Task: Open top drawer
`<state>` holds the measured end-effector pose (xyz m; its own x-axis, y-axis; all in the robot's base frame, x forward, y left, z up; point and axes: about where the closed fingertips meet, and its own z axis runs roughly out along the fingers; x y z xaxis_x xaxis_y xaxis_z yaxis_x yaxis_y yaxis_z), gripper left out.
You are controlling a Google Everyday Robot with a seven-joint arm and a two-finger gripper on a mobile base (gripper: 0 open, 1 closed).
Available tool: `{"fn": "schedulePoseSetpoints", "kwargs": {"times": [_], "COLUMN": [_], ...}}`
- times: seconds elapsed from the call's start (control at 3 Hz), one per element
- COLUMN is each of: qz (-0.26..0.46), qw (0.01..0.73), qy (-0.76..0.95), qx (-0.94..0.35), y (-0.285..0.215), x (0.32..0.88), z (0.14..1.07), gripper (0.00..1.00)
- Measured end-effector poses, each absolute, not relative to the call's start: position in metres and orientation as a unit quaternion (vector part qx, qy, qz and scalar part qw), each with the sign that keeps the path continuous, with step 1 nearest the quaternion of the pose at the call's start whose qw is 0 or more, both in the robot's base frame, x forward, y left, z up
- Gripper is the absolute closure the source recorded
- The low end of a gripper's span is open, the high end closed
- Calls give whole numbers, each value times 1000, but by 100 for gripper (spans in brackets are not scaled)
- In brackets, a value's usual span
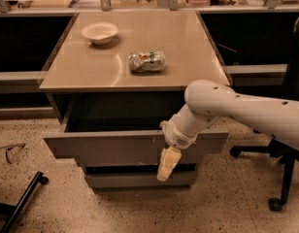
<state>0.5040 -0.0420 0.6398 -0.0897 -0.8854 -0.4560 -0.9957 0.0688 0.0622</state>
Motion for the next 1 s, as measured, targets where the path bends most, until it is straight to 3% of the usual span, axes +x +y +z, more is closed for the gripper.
{"fn": "schedulePoseSetpoints", "kwargs": {"times": [1.0], "qz": [194], "qw": [128], "qy": [723], "qx": [-651], "y": [-42], "x": [485], "z": [645], "gripper": [0]}}
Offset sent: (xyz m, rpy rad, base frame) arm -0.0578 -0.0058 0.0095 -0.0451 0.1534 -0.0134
